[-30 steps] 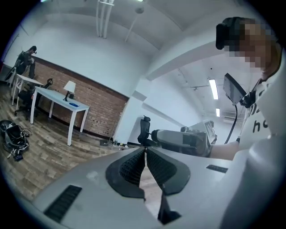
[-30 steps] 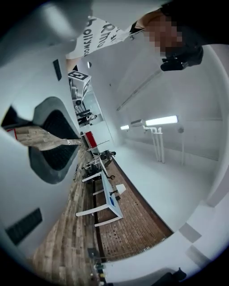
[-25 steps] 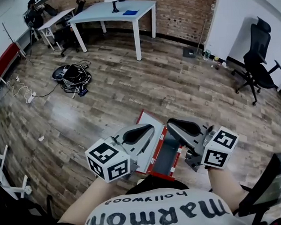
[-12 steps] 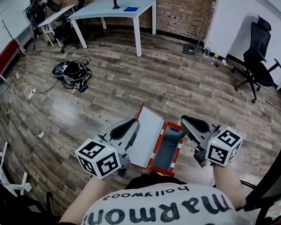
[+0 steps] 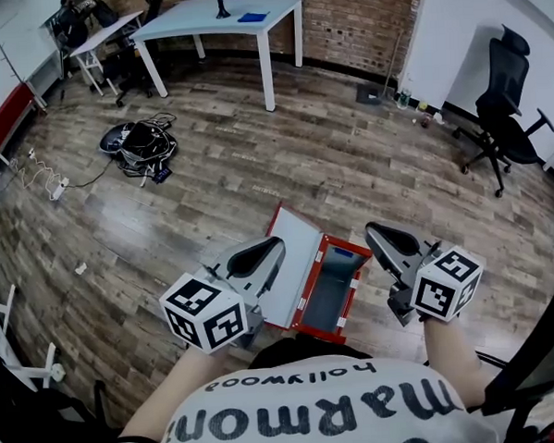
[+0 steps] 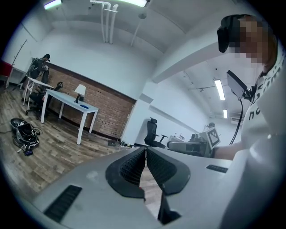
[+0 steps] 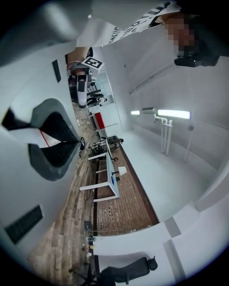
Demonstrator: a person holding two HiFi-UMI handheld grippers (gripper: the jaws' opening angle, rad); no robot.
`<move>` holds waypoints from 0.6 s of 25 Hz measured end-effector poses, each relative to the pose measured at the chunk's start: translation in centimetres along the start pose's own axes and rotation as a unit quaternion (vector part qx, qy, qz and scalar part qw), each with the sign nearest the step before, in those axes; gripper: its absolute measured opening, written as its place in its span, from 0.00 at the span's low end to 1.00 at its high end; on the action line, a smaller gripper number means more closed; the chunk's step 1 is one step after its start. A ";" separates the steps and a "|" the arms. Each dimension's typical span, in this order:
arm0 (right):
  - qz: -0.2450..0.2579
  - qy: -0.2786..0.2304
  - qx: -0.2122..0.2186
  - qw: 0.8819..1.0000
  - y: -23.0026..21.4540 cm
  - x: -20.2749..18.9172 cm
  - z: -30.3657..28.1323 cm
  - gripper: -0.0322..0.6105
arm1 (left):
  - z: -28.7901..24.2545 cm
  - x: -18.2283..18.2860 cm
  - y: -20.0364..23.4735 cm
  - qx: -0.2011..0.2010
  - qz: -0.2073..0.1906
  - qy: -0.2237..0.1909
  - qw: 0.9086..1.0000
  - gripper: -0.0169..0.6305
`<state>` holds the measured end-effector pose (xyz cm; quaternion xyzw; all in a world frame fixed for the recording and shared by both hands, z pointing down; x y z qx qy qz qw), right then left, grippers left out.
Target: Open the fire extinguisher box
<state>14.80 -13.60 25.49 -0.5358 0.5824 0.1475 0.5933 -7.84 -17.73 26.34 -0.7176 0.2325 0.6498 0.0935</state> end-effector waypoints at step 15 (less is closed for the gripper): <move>0.003 0.010 -0.002 1.000 -0.3 0.1 -0.5 0.07 | -0.1 -0.2 0.6 0.006 0.015 0.000 1.000 0.06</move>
Point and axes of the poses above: the fingertips, and each gripper's own axes: z backward along the fingers, y to its left, x out of its top, the point moved 6 cm from there along z, backward along the fingers, and after that the axes turned 13 degrees about -z, right-handed, at the moved point
